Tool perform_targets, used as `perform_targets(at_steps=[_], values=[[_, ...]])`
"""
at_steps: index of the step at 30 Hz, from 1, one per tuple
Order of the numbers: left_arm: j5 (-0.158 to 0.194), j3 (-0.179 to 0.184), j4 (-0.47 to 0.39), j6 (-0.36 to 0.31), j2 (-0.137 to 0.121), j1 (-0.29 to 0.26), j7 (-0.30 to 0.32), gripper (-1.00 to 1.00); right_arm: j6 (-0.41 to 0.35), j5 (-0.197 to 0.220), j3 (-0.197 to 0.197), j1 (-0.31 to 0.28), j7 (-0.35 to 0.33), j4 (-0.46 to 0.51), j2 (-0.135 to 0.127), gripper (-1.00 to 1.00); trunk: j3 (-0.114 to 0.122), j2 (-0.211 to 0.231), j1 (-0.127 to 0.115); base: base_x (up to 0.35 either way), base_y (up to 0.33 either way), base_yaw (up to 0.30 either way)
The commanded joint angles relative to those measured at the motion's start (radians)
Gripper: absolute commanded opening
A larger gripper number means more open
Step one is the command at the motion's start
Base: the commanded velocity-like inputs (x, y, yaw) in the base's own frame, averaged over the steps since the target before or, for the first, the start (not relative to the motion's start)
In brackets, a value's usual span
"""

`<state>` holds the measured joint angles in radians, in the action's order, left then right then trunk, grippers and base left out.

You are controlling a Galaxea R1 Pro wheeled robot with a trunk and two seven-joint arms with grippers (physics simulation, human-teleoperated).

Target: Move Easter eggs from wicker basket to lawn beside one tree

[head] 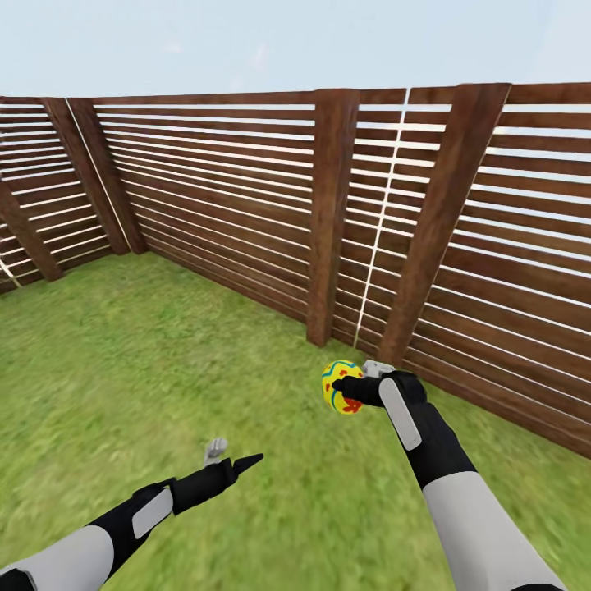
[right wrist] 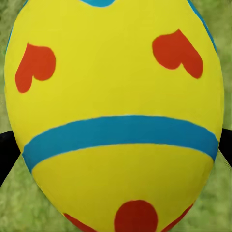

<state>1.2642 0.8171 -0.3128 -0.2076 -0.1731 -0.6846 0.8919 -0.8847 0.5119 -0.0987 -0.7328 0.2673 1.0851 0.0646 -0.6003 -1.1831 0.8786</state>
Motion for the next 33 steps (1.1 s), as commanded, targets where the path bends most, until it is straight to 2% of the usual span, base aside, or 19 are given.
perform_targets(at_steps=[1, 22, 33], values=[[0.011, 0.005, 0.000, -0.010, 0.000, -0.001, 0.002, 1.00, -0.002, 0.011, -0.001, 0.000, 0.010, 0.001, -0.001, -1.00, -0.001, -0.001, 0.001, 0.277, -0.229, 0.252], [0.011, 0.005, 0.000, -0.010, -0.002, -0.001, 0.006, 1.00, -0.003, 0.010, -0.002, 0.000, 0.012, 0.002, 0.000, -1.00, -0.001, -0.001, 0.001, 0.272, -0.227, 0.252], [0.011, 0.005, 0.000, -0.010, -0.002, -0.001, 0.009, 1.00, -0.003, 0.010, -0.003, 0.000, 0.010, 0.002, -0.001, -1.00, -0.001, -0.001, 0.001, 0.024, -0.023, 0.252]])
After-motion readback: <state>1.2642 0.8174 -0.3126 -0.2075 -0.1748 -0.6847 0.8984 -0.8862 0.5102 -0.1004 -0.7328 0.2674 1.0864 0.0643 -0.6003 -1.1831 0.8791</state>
